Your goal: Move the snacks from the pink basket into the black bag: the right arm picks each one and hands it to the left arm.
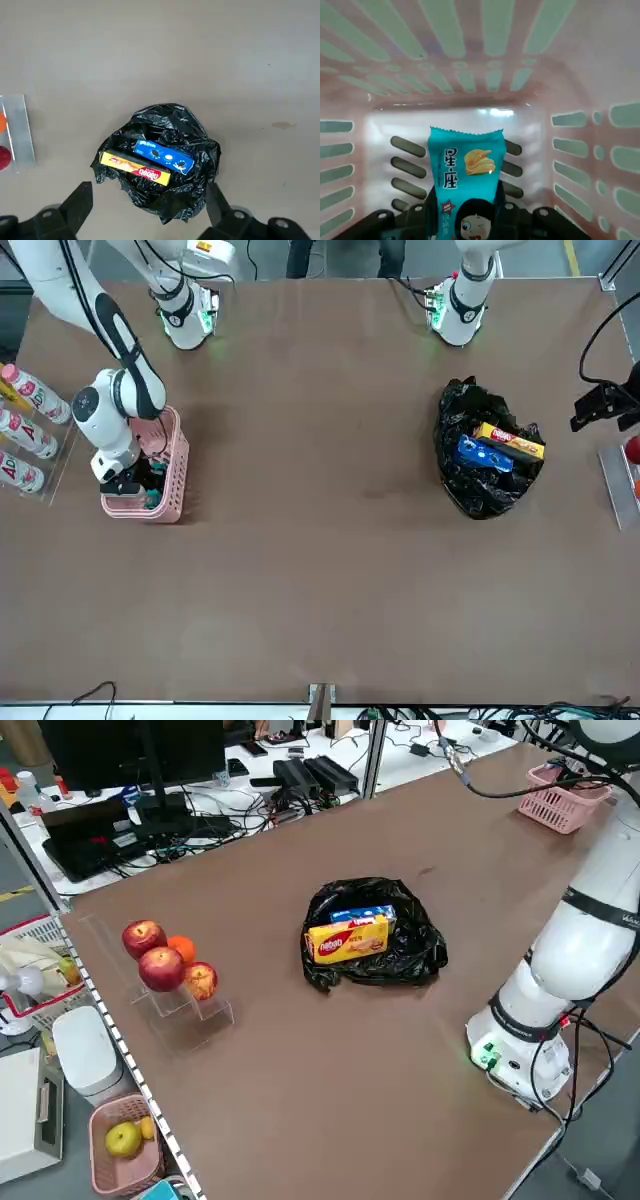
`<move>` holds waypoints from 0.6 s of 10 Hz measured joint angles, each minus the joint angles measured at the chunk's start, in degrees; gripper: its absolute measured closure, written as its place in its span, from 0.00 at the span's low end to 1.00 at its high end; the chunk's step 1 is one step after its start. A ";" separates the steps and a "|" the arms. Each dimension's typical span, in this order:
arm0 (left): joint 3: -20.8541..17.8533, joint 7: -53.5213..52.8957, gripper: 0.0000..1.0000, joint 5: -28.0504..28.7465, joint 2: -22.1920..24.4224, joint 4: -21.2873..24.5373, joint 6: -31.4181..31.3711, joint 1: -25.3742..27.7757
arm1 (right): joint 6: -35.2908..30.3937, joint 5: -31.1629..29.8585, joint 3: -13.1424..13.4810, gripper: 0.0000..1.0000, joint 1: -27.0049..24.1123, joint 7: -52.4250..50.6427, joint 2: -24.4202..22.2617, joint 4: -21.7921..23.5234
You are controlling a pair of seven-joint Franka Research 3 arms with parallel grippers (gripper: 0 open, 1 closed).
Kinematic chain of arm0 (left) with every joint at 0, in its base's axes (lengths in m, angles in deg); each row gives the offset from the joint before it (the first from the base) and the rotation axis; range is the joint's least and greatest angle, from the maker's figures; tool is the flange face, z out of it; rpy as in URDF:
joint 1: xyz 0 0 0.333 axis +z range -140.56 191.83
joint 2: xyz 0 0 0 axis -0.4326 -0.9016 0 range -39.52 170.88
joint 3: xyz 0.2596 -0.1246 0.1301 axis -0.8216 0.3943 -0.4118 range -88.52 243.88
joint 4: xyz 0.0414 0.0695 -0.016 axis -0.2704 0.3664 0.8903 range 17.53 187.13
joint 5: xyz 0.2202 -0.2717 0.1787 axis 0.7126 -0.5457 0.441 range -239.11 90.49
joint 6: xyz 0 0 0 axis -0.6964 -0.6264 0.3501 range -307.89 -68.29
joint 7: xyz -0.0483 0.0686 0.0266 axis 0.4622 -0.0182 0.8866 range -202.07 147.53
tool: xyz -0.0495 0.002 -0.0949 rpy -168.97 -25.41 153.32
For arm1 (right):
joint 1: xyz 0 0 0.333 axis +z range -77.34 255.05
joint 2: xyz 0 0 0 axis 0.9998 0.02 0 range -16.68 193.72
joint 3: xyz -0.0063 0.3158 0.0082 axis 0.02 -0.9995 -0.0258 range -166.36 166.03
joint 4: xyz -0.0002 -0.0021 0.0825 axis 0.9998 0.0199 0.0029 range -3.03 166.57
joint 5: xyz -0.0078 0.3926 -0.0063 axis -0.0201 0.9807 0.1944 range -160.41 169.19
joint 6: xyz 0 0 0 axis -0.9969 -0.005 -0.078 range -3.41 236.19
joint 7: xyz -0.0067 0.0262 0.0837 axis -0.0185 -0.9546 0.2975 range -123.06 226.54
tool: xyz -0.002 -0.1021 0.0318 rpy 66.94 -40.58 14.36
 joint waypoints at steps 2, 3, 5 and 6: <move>0.05 0.00 0.00 0.00 -0.02 0.06 0.06 -0.16 | -2.67 -0.35 0.02 0.56 0.00 -0.04 -1.41 -0.29; 0.03 0.00 0.00 0.00 -0.03 0.08 0.07 -0.10 | -4.73 -0.81 0.04 0.56 0.00 -0.22 -2.64 -0.46; -0.03 0.01 0.00 0.00 -0.03 0.09 1.33 0.02 | -8.83 -2.11 0.09 0.58 0.00 -0.37 -5.38 -0.59; -0.04 0.01 0.00 0.00 -0.03 0.09 1.81 0.08 | -11.39 -2.71 0.13 0.59 -0.01 -0.48 -6.68 -0.65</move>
